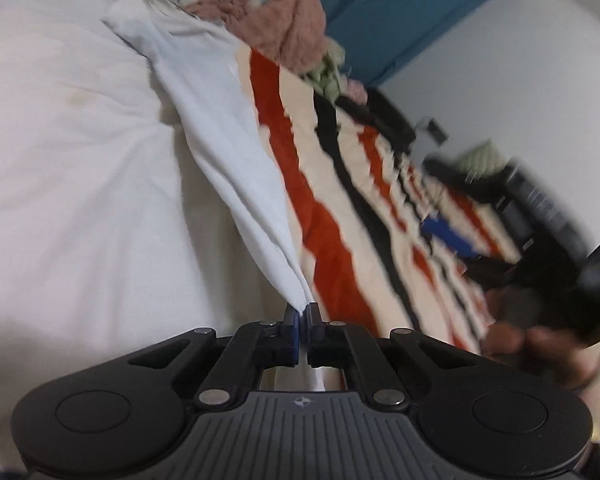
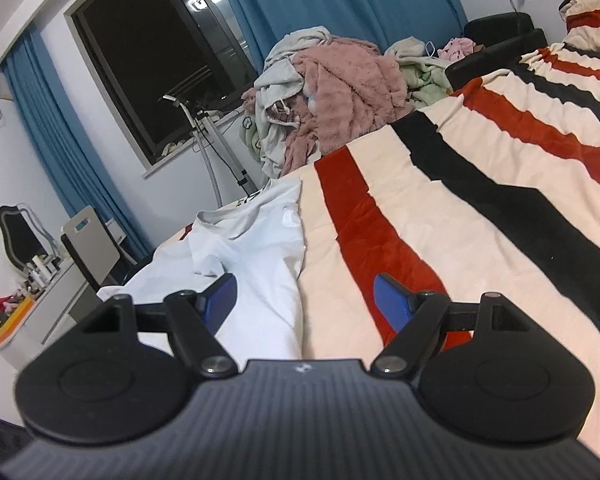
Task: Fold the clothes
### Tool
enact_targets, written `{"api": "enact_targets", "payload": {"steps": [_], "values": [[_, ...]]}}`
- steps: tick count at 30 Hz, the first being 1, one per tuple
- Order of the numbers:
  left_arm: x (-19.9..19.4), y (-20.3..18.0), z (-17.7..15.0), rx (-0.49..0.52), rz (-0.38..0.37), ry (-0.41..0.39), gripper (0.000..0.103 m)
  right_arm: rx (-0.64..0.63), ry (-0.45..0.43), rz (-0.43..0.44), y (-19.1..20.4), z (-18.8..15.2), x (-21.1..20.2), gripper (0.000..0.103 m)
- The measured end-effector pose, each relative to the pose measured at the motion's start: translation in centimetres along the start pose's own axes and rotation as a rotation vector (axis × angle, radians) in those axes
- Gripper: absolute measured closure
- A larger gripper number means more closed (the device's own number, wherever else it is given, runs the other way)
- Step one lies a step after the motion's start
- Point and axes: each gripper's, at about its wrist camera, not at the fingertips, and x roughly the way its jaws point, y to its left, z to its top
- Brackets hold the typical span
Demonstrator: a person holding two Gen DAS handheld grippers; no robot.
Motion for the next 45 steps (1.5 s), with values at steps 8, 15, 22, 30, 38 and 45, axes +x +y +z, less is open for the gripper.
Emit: {"api": "enact_targets", "payload": {"steps": [8,15,22,30,38,45], "values": [[-3.2,4.7,0.2,-0.156,0.152,0.007,0.101,-0.068,0.062,0.019,1.6,-1.0,0.7,0.025],[-1.6,4.4,0.5,-0.063,0.261,0.060,0.090,-0.142,0.109,0.023,3.1,-2.1,1.3,0.025],[-2.3,3.4,-1.1,0.030,0.278,0.065,0.101,-0.183,0.124,0.028,4.0,-2.5,1.4,0.025],[-3.4,0.5,-3.6,0.208,0.404,0.020,0.101,-0.211,0.125,0.014,4.4,-2.9,1.2,0.025],[-5.9,-2.1,-0.3,0.342,0.464,-0.120,0.038,-0.248,0.088,-0.001,5.0,-3.2,0.7,0.026],[-8.2,-3.4,3.8,0.502,0.529,-0.285,0.000,-0.308,0.062,0.003,6.0,-3.7,0.8,0.026]]}}
